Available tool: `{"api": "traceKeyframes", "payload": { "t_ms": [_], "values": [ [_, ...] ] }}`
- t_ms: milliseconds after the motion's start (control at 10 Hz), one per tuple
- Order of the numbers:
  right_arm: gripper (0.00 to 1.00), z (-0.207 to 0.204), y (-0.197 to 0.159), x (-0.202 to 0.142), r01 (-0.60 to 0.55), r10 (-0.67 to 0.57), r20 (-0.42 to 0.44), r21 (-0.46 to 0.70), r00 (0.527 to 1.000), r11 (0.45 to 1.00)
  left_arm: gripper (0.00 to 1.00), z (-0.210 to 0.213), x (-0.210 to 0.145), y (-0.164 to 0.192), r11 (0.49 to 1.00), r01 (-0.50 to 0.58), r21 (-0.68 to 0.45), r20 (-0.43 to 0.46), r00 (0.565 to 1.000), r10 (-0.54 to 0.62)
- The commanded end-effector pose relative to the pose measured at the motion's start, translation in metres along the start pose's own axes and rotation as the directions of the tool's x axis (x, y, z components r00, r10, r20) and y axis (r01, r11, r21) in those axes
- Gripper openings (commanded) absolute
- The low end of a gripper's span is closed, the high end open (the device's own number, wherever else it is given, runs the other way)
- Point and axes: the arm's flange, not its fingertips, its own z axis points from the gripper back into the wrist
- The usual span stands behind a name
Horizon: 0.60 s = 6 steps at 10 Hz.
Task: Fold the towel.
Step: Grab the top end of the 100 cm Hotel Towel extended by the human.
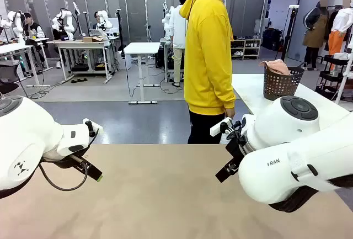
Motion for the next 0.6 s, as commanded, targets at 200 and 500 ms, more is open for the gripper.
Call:
{"api": "traceKeyframes", "payload": {
  "t_ms": [200,500],
  "values": [
    [1.00,0.0000,0.0000,0.0000,0.000,0.000,0.000,0.000,1.000,1.000,1.00,0.0000,0.0001,-0.0002,1.000,0.000,0.000,0.000,1.000,0.000],
    [1.00,0.0000,0.0000,0.0000,0.000,0.000,0.000,0.000,1.000,1.000,1.00,0.0000,0.0001,-0.0002,1.000,0.000,0.000,0.000,1.000,0.000]
  ]
}}
